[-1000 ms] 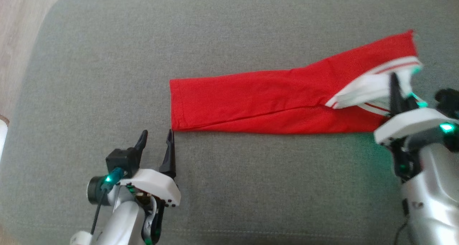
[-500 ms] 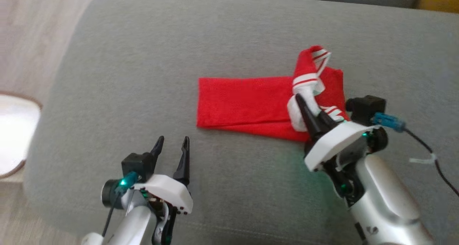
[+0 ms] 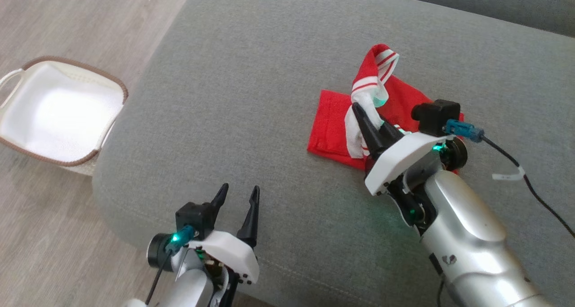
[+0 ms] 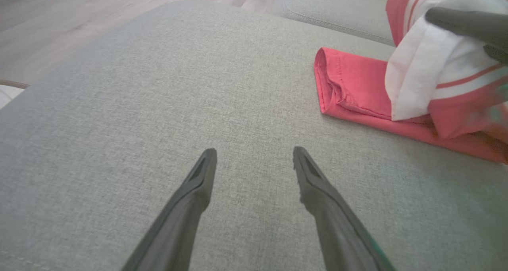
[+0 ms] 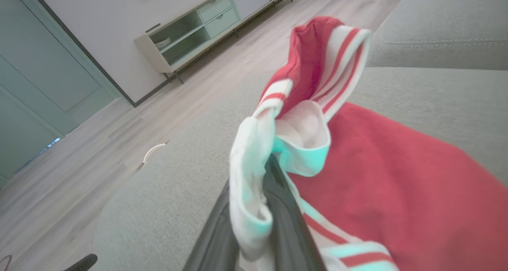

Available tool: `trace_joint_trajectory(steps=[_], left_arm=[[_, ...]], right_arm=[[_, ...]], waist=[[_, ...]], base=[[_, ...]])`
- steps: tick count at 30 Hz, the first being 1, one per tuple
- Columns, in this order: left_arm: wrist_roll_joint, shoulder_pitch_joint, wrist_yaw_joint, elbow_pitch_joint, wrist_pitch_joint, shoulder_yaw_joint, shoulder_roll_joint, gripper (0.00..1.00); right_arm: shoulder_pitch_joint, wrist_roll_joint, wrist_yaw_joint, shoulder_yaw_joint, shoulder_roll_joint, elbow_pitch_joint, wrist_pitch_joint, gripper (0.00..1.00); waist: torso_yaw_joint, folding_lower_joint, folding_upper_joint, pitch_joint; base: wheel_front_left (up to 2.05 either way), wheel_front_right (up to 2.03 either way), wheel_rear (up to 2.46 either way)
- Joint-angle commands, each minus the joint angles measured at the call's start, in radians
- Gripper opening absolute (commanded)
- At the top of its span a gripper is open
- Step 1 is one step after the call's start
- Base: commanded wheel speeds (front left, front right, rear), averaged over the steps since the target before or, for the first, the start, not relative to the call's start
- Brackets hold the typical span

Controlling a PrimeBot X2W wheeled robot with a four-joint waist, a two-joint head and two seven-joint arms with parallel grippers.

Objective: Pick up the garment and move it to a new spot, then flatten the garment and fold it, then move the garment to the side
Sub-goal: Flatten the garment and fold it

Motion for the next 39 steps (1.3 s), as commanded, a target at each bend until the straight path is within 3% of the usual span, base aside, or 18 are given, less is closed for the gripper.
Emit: trace_joint_trajectory(steps=[1,2,8,14,25,39], left_arm=[[-0.005,-0.02,0.009,-0.033,-0.012,0.025,0.007,1.0],[-0.006,-0.021,0.013,-0.034,-0.012,0.024,0.007,1.0],[0.008,-0.034,0.035,-0.044,-0.012,0.056,0.007,1.0],[0.041,-0.052,0.042,-0.062,-0.012,0.099,0.007,1.0],[0.128,-0.047,0.056,-0.097,-0.012,0.212,0.007,1.0],[0.184,0.034,0.054,-0.099,-0.012,0.29,0.007,1.0]], right_arm=[[-0.036,0.025,0.007,0.023,0.023,-0.026,-0.025,0.87],[-0.043,0.032,0.007,0.028,0.023,-0.017,-0.043,1.0],[-0.073,-0.016,0.007,-0.018,0.023,0.061,-0.195,1.0],[-0.06,-0.108,0.007,-0.15,0.023,0.114,-0.271,1.0],[0.078,-0.264,0.007,-0.359,0.023,0.037,-0.292,1.0],[0.209,-0.302,0.007,-0.354,0.023,-0.005,-0.292,1.0]], waist=[[0.015,0.0,0.0,0.001],[0.014,0.0,0.0,0.001],[-0.062,0.0,0.0,0.001],[-0.158,0.0,0.0,0.004],[-0.302,0.0,0.0,-0.009],[-0.359,0.0,0.0,-0.077]], base=[[0.0,0.0,0.0],[0.0,0.0,0.0],[0.0,0.0,0.0],[0.0,0.0,0.0],[0.0,0.0,0.0],[0.0,0.0,0.0]])
